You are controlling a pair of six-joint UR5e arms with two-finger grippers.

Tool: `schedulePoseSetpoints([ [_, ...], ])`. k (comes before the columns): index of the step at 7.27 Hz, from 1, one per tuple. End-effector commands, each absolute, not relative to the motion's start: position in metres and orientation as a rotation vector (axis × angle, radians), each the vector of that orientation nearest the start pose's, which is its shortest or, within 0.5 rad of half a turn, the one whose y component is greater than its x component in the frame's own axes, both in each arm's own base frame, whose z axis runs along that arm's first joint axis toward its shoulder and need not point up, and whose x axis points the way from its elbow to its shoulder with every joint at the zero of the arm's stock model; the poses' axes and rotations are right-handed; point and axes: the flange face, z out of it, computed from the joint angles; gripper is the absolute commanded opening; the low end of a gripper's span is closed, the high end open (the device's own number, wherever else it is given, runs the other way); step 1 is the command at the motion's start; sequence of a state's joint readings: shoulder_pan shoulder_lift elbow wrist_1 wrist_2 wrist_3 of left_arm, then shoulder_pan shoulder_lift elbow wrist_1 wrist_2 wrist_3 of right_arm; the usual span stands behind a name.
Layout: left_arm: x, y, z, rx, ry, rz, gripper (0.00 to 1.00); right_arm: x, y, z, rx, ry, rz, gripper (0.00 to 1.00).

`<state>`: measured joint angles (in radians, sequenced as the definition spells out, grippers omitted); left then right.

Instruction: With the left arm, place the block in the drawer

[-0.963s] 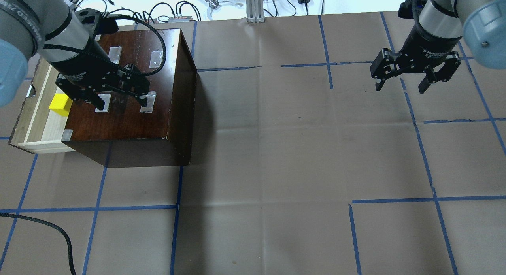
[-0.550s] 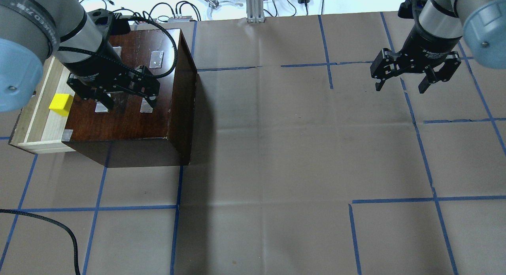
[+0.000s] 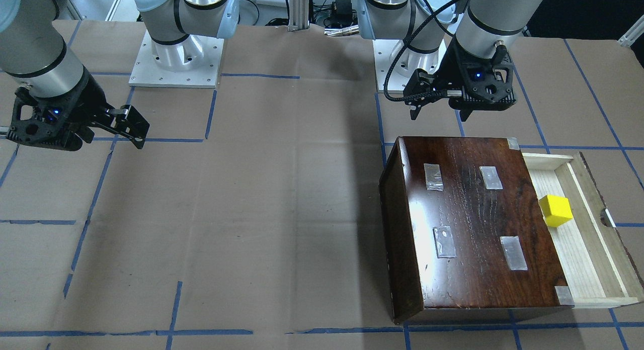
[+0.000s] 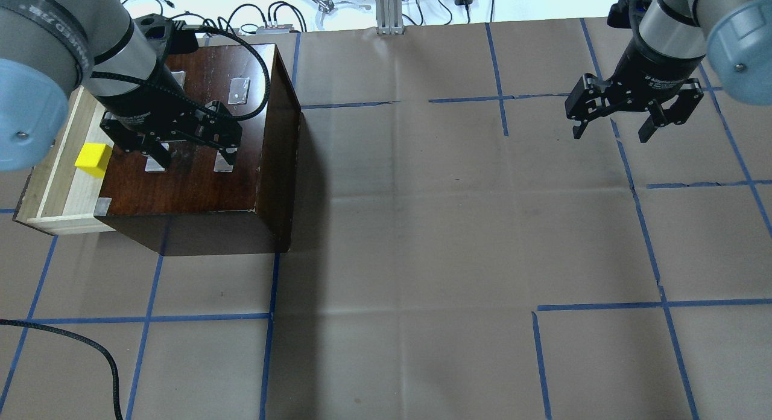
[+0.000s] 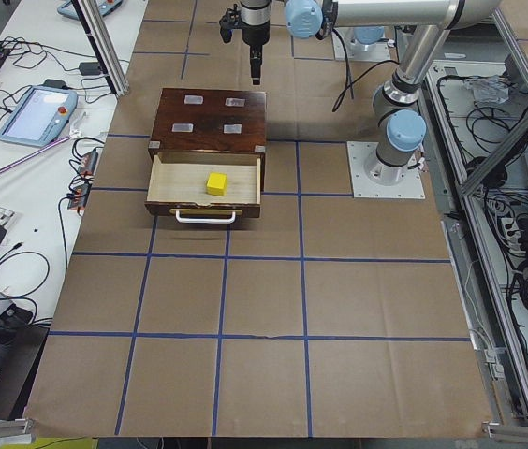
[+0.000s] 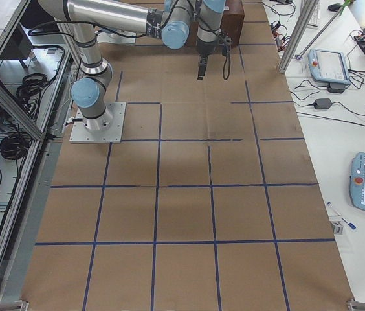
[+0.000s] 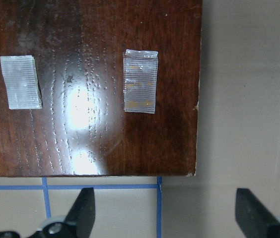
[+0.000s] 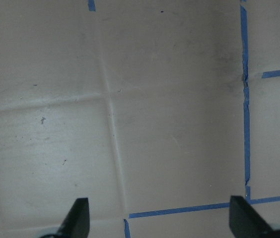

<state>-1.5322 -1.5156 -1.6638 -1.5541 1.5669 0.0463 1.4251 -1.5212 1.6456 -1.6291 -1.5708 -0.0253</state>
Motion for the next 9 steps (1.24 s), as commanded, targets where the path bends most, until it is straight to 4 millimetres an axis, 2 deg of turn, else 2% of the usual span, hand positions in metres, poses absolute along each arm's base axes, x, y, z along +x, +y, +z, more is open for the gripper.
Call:
schedulePoseSetpoints([
  [1,-0.1149,-0.467,0.475,0.017,3.144,0.017,0.99,0.0588,-0.5172,0.4332,0.19,3.129,0.101,1.0],
  [6,-0.1148,-0.4662,0.4749,0.005,3.142,0.019,0.99,0.0588,-0.5172,0.4332,0.187,3.129,0.101,1.0],
  [9,-0.1149,-0.4712,0.4663,0.002,3.146,0.048,0.99,0.0588,-0.5172,0.4332,0.187,3.129,0.101,1.0],
])
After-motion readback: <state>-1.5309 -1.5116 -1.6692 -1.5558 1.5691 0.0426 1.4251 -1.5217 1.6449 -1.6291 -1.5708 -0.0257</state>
